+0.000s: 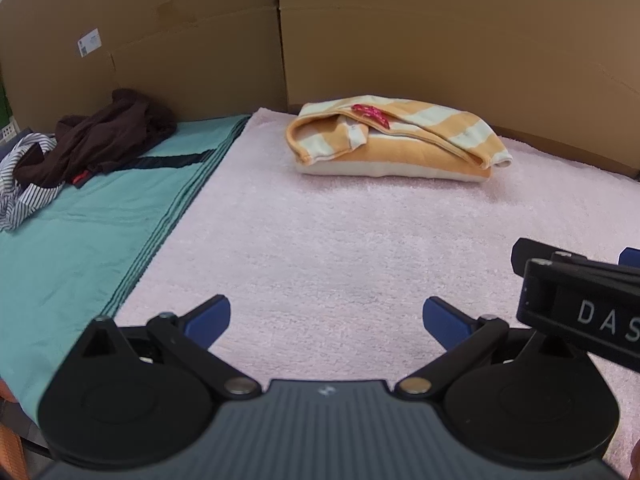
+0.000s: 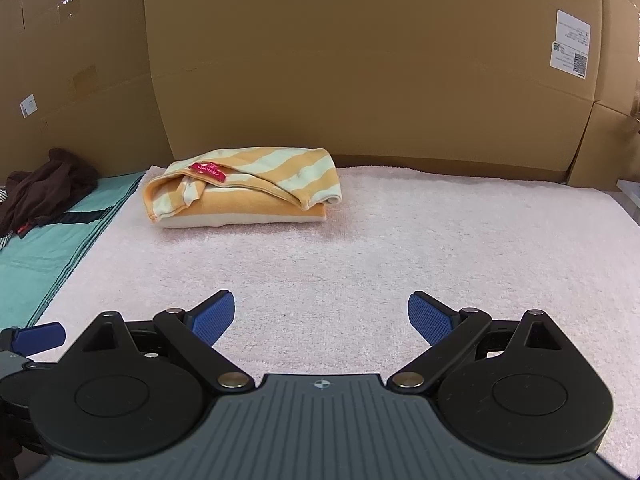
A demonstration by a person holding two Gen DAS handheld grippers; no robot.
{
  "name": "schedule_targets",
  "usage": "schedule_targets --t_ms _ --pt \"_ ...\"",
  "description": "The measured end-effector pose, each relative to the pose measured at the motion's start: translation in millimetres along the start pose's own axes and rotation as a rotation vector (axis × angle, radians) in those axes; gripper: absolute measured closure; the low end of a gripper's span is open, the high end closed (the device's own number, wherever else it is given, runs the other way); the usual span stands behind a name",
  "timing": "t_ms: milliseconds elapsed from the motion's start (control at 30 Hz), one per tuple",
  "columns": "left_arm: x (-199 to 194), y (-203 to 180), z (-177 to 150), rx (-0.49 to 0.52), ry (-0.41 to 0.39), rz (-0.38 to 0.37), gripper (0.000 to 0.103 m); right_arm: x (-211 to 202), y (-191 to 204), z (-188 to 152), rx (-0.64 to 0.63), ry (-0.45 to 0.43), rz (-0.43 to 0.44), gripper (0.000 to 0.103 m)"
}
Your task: Fold clothes
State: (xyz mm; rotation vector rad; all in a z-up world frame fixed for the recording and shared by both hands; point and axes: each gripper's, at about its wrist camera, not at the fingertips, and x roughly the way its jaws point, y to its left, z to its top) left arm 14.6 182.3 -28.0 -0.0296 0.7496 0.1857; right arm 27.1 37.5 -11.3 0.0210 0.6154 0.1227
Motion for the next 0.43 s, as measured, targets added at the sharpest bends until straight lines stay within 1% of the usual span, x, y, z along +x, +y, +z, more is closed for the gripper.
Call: schedule_targets --t_ms 100,267,433 --pt "0.5 0.7 0.0 -0.004 0.003 -0.004 0.000 -0.1 2.0 0.1 -0.006 -0.001 -0.001 0.007" --pt "-1.7 3.7 -0.6 -0.023 -0.016 -0.015 0.001 0.4 1.7 0.0 -0.002 0.004 0.000 0.007" --pt "-4.0 3.5 -0.3 -0.030 -0.033 -0.005 0.001 -0.1 2.0 -0.3 0.002 0.001 -0.002 0.007"
